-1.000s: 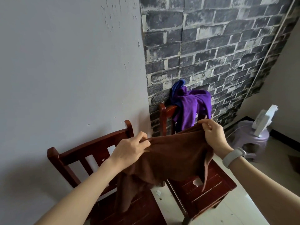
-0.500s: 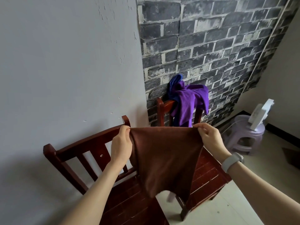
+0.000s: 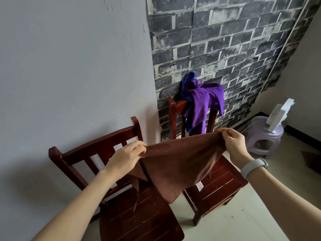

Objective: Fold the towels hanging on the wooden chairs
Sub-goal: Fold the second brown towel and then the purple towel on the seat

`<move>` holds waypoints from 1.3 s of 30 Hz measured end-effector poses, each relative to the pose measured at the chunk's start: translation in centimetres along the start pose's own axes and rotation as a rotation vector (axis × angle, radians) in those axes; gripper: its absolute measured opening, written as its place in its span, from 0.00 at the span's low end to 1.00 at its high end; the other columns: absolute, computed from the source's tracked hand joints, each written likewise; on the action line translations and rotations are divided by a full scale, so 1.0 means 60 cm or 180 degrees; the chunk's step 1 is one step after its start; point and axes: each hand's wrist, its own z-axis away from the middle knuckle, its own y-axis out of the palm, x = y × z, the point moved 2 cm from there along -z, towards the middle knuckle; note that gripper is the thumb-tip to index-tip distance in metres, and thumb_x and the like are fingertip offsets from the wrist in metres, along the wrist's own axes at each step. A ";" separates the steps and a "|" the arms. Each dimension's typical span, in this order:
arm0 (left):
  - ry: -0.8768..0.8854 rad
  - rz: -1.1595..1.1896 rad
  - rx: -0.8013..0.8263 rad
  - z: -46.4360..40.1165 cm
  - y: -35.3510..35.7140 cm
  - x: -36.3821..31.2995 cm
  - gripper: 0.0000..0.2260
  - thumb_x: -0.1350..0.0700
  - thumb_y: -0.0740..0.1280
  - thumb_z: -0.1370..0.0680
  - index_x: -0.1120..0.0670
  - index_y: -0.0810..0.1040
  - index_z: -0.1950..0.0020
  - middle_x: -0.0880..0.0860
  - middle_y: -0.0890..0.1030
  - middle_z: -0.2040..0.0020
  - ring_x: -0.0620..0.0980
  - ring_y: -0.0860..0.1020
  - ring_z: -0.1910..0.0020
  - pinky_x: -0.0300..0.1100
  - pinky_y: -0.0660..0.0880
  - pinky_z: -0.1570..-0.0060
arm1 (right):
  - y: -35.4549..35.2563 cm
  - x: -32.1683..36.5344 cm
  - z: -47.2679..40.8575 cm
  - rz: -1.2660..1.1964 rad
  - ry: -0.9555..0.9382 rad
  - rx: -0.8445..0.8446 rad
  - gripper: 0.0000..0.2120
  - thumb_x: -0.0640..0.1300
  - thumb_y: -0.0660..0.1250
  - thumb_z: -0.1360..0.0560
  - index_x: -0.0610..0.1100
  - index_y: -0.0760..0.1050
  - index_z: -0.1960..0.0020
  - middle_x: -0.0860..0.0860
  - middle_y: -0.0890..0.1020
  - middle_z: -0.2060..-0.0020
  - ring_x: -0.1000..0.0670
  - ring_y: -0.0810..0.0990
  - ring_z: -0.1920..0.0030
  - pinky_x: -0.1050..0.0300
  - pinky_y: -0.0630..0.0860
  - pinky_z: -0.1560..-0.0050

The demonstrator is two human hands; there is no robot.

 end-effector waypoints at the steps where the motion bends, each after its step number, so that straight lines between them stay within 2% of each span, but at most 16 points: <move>1: -0.0016 -0.0020 -0.0109 0.001 0.001 -0.002 0.09 0.67 0.75 0.35 0.60 0.78 0.58 0.54 0.82 0.53 0.52 0.82 0.56 0.44 0.81 0.62 | 0.000 -0.001 0.003 -0.0030 0.0024 0.0007 0.17 0.35 0.57 0.24 0.52 0.78 0.64 0.47 0.77 0.65 0.50 0.71 0.67 0.57 0.70 0.66; 4: -0.0303 -0.0187 -0.0444 0.005 0.003 -0.004 0.08 0.65 0.76 0.36 0.59 0.82 0.60 0.54 0.82 0.54 0.53 0.81 0.57 0.49 0.79 0.58 | -0.003 -0.006 0.009 -0.0131 0.0063 -0.0012 0.17 0.36 0.57 0.24 0.51 0.78 0.64 0.49 0.76 0.67 0.51 0.71 0.70 0.60 0.71 0.69; 8: -0.0879 -0.0350 -0.0900 0.011 -0.004 -0.011 0.07 0.64 0.75 0.34 0.59 0.83 0.58 0.57 0.78 0.62 0.54 0.76 0.68 0.47 0.75 0.68 | -0.007 -0.011 0.020 -0.0192 0.0020 0.0017 0.16 0.36 0.58 0.23 0.51 0.78 0.62 0.50 0.76 0.68 0.52 0.69 0.70 0.64 0.69 0.73; 11: -0.1094 -0.0500 -0.0766 0.011 -0.005 -0.020 0.05 0.64 0.73 0.30 0.60 0.80 0.56 0.53 0.76 0.73 0.51 0.72 0.81 0.37 0.68 0.78 | -0.007 -0.010 0.027 -0.0232 -0.0044 0.0163 0.14 0.36 0.58 0.23 0.49 0.79 0.57 0.48 0.75 0.66 0.50 0.70 0.68 0.58 0.70 0.68; 13: -0.1331 -0.0627 -0.0396 0.015 0.001 -0.014 0.04 0.62 0.66 0.24 0.60 0.75 0.50 0.51 0.74 0.78 0.49 0.71 0.83 0.33 0.63 0.82 | -0.007 -0.009 0.032 -0.0251 -0.0073 0.0403 0.14 0.35 0.57 0.23 0.49 0.79 0.53 0.45 0.77 0.62 0.48 0.73 0.64 0.52 0.73 0.63; 16: -0.1853 -0.0155 -0.0045 0.027 0.017 0.006 0.07 0.55 0.51 0.18 0.55 0.66 0.47 0.51 0.74 0.73 0.51 0.74 0.77 0.41 0.70 0.76 | -0.004 -0.012 0.041 -0.0216 -0.0156 0.0708 0.15 0.35 0.56 0.22 0.51 0.77 0.52 0.42 0.79 0.57 0.44 0.74 0.60 0.45 0.74 0.55; 18: -0.2421 0.1094 -0.0115 0.032 0.027 0.014 0.08 0.53 0.48 0.18 0.52 0.65 0.49 0.53 0.75 0.66 0.52 0.76 0.68 0.45 0.72 0.67 | 0.001 -0.016 0.047 -0.0074 -0.0254 0.0725 0.13 0.36 0.56 0.22 0.50 0.77 0.50 0.44 0.80 0.56 0.44 0.74 0.60 0.45 0.75 0.56; 20: -0.2870 0.2136 -0.0387 0.034 0.040 0.010 0.09 0.52 0.49 0.18 0.52 0.67 0.49 0.54 0.74 0.58 0.54 0.75 0.57 0.49 0.74 0.56 | 0.008 -0.023 0.051 0.0138 -0.0357 0.0580 0.12 0.36 0.56 0.22 0.47 0.76 0.48 0.48 0.79 0.61 0.50 0.74 0.66 0.55 0.75 0.64; 22: -0.3162 0.2570 -0.0727 0.037 0.051 0.002 0.08 0.53 0.51 0.18 0.52 0.69 0.48 0.53 0.74 0.55 0.54 0.75 0.51 0.52 0.74 0.48 | 0.013 -0.034 0.055 0.0304 -0.0451 0.0387 0.12 0.36 0.57 0.22 0.46 0.77 0.49 0.51 0.76 0.67 0.58 0.70 0.75 0.68 0.69 0.75; 24: -0.3181 0.2456 -0.0827 0.044 0.058 -0.011 0.07 0.54 0.54 0.19 0.53 0.70 0.48 0.51 0.74 0.55 0.52 0.75 0.51 0.46 0.74 0.50 | 0.015 -0.047 0.058 0.0408 -0.0491 0.0261 0.12 0.35 0.57 0.22 0.47 0.76 0.51 0.52 0.76 0.67 0.57 0.69 0.75 0.72 0.65 0.78; 26: -0.2891 0.1897 -0.0705 0.054 0.062 -0.016 0.04 0.56 0.58 0.20 0.55 0.70 0.50 0.49 0.74 0.58 0.49 0.74 0.56 0.39 0.71 0.58 | 0.013 -0.060 0.060 0.0492 -0.0499 0.0180 0.11 0.35 0.57 0.23 0.48 0.76 0.52 0.51 0.76 0.64 0.54 0.70 0.72 0.74 0.65 0.77; 28: -0.2670 0.1438 -0.0556 0.069 0.065 -0.012 0.02 0.59 0.63 0.23 0.57 0.72 0.51 0.52 0.75 0.56 0.49 0.73 0.56 0.39 0.69 0.57 | 0.008 -0.076 0.061 0.0559 -0.0428 0.0146 0.11 0.35 0.58 0.23 0.46 0.77 0.52 0.49 0.77 0.63 0.53 0.70 0.72 0.73 0.65 0.78; 31: -0.2921 0.1400 -0.0221 0.098 0.073 0.000 0.03 0.59 0.67 0.25 0.56 0.75 0.54 0.56 0.73 0.53 0.52 0.74 0.54 0.41 0.70 0.53 | -0.001 -0.100 0.067 0.0775 -0.0334 0.0253 0.12 0.35 0.58 0.23 0.48 0.77 0.54 0.49 0.76 0.65 0.52 0.68 0.73 0.72 0.64 0.79; 36: -0.3328 0.1534 0.0109 0.156 0.115 -0.012 0.07 0.57 0.62 0.22 0.59 0.73 0.48 0.56 0.74 0.43 0.54 0.73 0.43 0.39 0.65 0.50 | -0.007 -0.143 0.097 0.1043 -0.0134 0.0983 0.16 0.33 0.57 0.24 0.52 0.75 0.51 0.55 0.77 0.56 0.58 0.75 0.61 0.75 0.70 0.68; 38: -0.3414 0.1547 0.0154 0.184 0.132 -0.027 0.05 0.58 0.62 0.22 0.58 0.72 0.48 0.52 0.75 0.47 0.52 0.73 0.46 0.40 0.65 0.51 | -0.007 -0.164 0.113 0.1353 -0.0071 0.1352 0.16 0.32 0.60 0.26 0.49 0.75 0.46 0.52 0.77 0.54 0.56 0.77 0.61 0.76 0.70 0.66; 39: -0.3443 0.1560 0.0118 0.198 0.138 -0.033 0.03 0.59 0.63 0.22 0.57 0.72 0.50 0.50 0.76 0.50 0.51 0.74 0.48 0.40 0.65 0.51 | -0.007 -0.177 0.121 0.1627 -0.0071 0.1509 0.17 0.32 0.61 0.27 0.46 0.74 0.42 0.50 0.77 0.53 0.53 0.77 0.59 0.72 0.71 0.61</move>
